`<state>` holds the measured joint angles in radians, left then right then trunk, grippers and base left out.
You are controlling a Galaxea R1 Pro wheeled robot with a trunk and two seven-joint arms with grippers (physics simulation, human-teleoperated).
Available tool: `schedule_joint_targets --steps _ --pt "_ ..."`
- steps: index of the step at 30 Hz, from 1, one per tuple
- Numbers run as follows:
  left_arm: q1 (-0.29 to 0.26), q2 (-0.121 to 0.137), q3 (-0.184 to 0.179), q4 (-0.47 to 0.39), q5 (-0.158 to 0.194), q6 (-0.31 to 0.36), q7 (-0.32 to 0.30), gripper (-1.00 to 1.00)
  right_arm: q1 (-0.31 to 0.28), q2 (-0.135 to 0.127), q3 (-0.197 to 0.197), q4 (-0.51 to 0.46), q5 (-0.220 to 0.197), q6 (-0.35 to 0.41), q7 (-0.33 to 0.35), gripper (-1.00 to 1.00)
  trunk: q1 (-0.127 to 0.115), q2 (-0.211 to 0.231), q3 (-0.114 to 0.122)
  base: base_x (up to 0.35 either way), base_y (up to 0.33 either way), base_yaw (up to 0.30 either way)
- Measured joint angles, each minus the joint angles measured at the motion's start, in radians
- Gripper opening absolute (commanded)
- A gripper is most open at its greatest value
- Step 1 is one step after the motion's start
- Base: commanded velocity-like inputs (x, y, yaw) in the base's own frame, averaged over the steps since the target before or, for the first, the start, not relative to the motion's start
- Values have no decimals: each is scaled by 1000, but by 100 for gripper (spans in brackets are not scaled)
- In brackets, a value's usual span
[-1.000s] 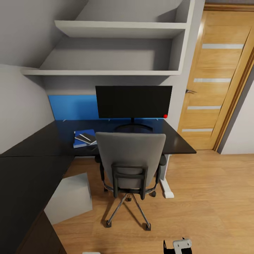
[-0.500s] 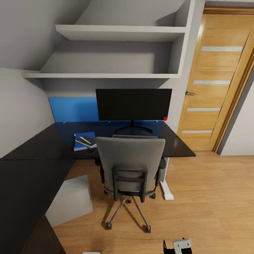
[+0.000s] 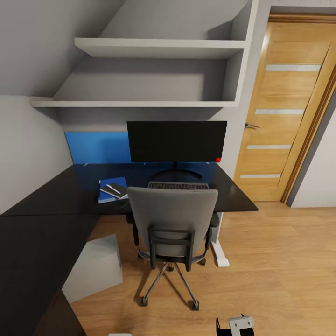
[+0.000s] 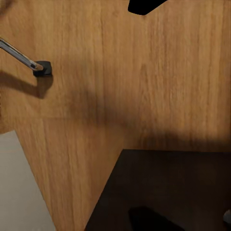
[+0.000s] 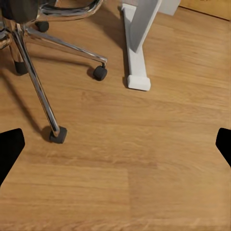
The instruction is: In the bedroom, organize the workspace by keeping the computer under the desk, ensuring the monitor is on the desk, placing the keyboard on the desk next to the monitor, placing the mouse on the desk next to the keyboard, moving the folder from the swivel chair onto the desk next to the mouse, stacking the notebook on top of the folder with the pen on top of the notebook, and positioning the swivel chair next to the desk.
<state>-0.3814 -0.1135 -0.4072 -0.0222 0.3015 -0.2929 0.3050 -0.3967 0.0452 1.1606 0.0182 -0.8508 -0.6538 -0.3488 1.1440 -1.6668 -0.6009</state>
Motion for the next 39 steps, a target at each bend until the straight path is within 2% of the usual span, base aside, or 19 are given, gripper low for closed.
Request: schedule_joint_targets --steps 17,27,34,39 --pt "0 5 -1 0 0 3 -1 100 0 0 0 0 0 0 0 100 -65 119 53 0 0 0" --pt "0 5 -2 0 -1 3 -1 100 0 0 0 0 0 0 0 100 -65 119 53 0 0 0" --pt "0 6 -4 0 -2 3 -1 100 0 0 0 0 0 0 0 100 -92 168 75 0 0 0" --pt "0 5 -5 0 -2 3 -1 100 0 0 0 0 0 0 0 100 -92 168 75 0 0 0"
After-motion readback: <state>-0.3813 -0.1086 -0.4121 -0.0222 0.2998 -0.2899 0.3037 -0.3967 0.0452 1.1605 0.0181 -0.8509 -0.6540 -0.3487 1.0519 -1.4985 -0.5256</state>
